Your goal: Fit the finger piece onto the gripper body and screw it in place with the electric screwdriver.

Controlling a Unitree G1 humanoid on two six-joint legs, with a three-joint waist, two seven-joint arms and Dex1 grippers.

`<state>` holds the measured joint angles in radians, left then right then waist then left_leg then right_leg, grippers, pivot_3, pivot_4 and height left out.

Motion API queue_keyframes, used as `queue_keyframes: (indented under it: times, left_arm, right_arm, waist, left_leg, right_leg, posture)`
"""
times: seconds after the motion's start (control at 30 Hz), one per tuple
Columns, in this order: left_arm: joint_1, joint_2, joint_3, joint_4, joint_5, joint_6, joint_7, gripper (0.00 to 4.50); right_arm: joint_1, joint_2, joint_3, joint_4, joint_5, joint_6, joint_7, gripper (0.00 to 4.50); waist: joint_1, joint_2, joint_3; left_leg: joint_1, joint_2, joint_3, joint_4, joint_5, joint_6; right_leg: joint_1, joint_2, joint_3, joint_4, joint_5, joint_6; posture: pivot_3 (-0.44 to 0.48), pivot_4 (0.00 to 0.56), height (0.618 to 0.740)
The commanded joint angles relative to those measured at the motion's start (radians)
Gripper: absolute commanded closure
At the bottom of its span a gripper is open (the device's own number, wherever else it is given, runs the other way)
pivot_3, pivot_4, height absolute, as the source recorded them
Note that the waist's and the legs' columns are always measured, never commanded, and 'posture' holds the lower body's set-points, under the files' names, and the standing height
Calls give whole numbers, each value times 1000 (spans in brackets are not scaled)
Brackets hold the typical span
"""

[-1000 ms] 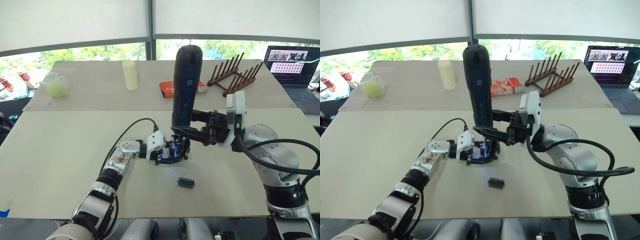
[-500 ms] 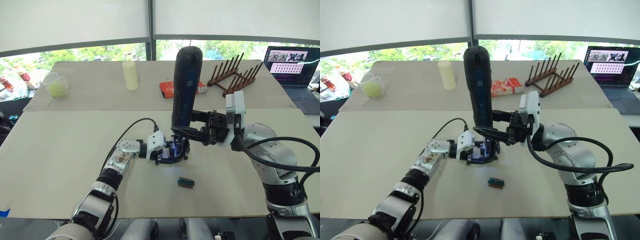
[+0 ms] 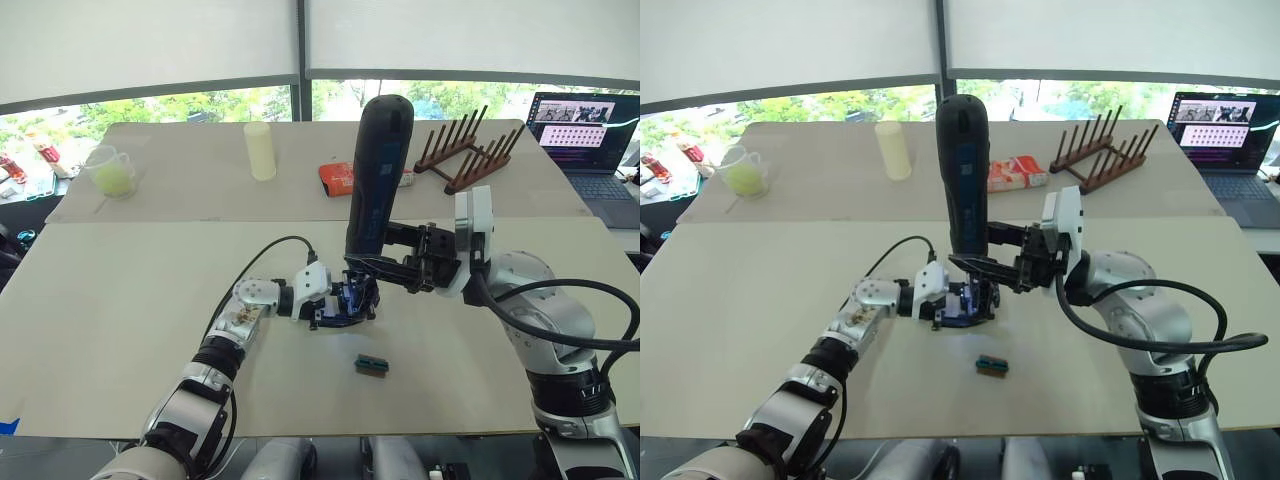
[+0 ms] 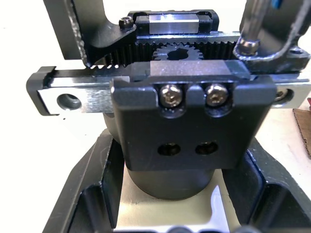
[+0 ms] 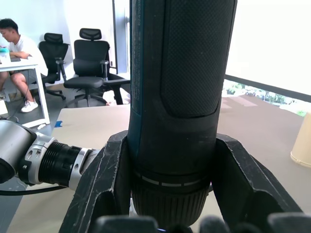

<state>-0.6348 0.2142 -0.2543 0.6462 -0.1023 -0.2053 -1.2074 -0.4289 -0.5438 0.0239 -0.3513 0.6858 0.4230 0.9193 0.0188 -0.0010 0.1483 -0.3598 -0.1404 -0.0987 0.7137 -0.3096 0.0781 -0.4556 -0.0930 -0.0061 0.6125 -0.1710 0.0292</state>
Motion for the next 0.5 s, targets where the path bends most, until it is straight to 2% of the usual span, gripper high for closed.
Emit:
queue_keyframes:
  times: [0.03,0.13,0.37,0.5]
  left_arm:
    - [-21,11,13,-21,-7,-27,-8,2185]
    - [-20,10,11,-17,-6,-31,-12,2185]
    - [-22,10,2,9,4,-44,-25,2185]
    - [-30,5,2,28,6,-48,-27,2185]
  right_arm:
    - [19,-23,7,-16,-8,74,-32,2585]
    - [-2,-22,-12,-62,24,98,-56,2585]
    - [-157,16,-112,-154,189,160,-171,2585]
    - [-185,26,-125,-188,242,186,-208,2585]
  waist:
    - [-1,0,0]
    - [-1,0,0]
    - [-5,0,0]
    - [-6,0,0]
  left_leg:
    - [0,0,0,0,0,0]
    - [0,0,0,-1,0,0]
    - [-6,0,0,0,0,0]
    - [-8,0,-1,0,0,0]
  right_leg:
    - [0,0,0,0,0,0]
    - [-1,0,0,0,0,0]
    - [-6,0,0,0,0,0]
    - [-7,0,-1,-1,0,0]
  posture:
    - [0,150,740]
    - [0,150,740]
    - [0,150,740]
    - [0,150,740]
